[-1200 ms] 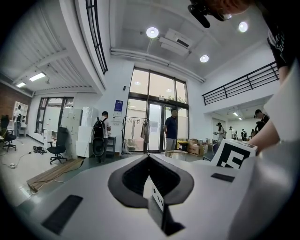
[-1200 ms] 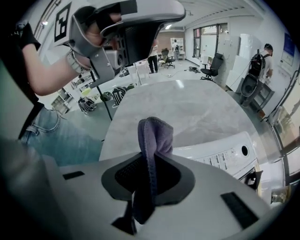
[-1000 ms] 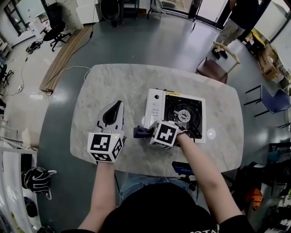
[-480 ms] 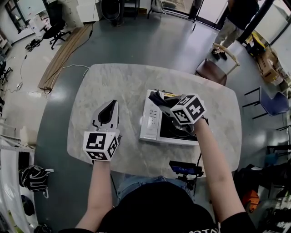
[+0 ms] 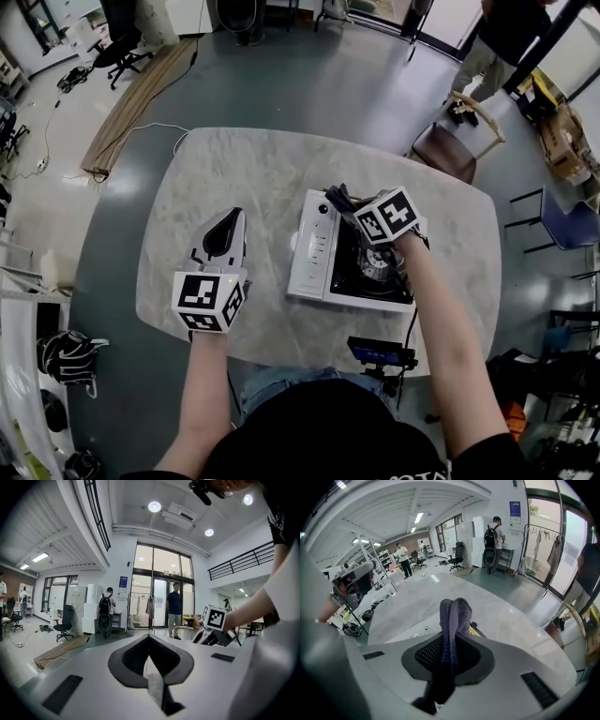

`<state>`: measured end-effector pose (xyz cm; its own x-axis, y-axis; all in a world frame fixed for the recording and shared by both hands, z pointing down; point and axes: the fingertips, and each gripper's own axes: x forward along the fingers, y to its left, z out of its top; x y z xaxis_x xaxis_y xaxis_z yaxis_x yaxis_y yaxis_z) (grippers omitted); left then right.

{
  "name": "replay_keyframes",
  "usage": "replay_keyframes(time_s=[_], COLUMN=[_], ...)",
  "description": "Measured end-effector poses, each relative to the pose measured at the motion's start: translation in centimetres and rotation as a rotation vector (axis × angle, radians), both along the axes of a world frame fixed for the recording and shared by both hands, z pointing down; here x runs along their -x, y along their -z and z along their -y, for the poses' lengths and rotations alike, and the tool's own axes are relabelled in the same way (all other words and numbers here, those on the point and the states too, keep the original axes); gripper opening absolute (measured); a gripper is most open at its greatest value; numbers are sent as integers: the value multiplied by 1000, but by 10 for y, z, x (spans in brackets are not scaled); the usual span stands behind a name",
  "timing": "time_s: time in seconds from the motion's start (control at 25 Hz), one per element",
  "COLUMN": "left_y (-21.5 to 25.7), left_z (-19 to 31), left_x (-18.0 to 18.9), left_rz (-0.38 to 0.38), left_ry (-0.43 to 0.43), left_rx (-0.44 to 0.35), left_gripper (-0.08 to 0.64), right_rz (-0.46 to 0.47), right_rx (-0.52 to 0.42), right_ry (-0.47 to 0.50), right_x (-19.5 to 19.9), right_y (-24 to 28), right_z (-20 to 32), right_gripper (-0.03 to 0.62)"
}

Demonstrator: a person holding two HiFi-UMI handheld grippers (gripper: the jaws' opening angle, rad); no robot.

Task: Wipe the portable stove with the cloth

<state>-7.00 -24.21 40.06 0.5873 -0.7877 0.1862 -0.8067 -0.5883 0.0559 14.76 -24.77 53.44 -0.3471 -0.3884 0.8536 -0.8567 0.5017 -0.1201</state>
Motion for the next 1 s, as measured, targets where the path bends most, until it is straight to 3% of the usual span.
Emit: replay_keyframes(time_s=[0.24, 0.48, 0.8, 1.0], left_y=[-9, -13, -8, -5], left_z=[5, 6, 2, -1], left_x=[5, -4, 3, 7], left_rz=[14, 14, 6, -1], left_ry=[11, -7, 4, 11], left_rx=[23, 31, 22, 16], left_gripper=[12, 11, 11, 11], right_rz=[-116, -192, -71, 92], right_rx=[6, 62, 161, 244], right_ry=[141, 161, 74, 67], right_x=[8, 13, 14, 20], right_y=[-15, -28, -31, -29], right_z=[-4, -6, -9, -30], right_gripper=[71, 70, 69, 69])
